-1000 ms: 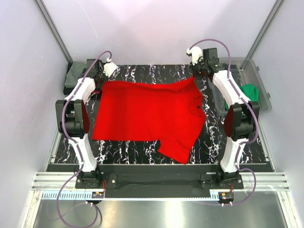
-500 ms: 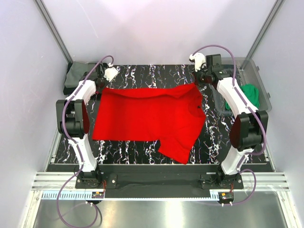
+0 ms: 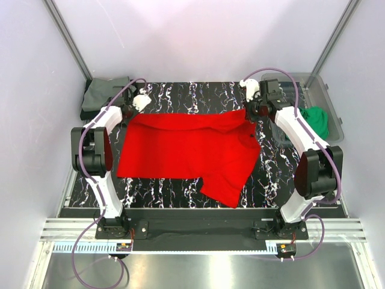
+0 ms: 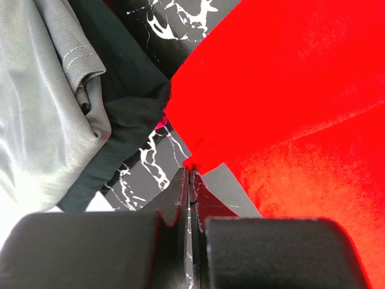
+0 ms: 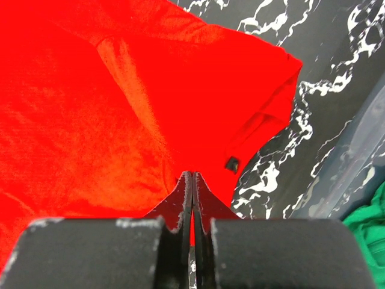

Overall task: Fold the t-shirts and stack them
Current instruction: Fold the tshirt

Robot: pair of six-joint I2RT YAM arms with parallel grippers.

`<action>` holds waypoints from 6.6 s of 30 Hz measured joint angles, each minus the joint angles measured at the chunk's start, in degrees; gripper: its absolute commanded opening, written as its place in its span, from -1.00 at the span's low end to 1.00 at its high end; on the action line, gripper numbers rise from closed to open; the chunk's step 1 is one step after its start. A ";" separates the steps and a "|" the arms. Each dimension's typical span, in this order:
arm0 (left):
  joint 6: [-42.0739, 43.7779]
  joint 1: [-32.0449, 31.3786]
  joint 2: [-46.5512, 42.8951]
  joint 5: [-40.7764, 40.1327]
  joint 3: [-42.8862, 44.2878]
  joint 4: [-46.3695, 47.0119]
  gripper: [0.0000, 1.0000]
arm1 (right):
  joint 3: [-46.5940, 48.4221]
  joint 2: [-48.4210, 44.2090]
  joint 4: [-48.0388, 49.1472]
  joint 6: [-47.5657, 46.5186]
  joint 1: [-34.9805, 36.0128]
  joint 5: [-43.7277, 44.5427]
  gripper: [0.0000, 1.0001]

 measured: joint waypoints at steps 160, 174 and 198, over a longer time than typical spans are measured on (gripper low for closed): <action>-17.66 -4.52 -2.91 2.64 -4.39 -9.57 -0.18 | 5.20 16.92 -9.75 -18.95 16.61 -2.27 -0.50; -17.66 -4.52 -4.68 2.60 -7.02 -8.74 -0.17 | 8.41 23.28 -5.70 -19.21 16.06 3.41 -0.50; -17.66 -4.52 -4.87 2.64 -7.93 -8.85 -0.18 | 12.79 27.26 -5.11 -19.39 13.31 4.87 -0.53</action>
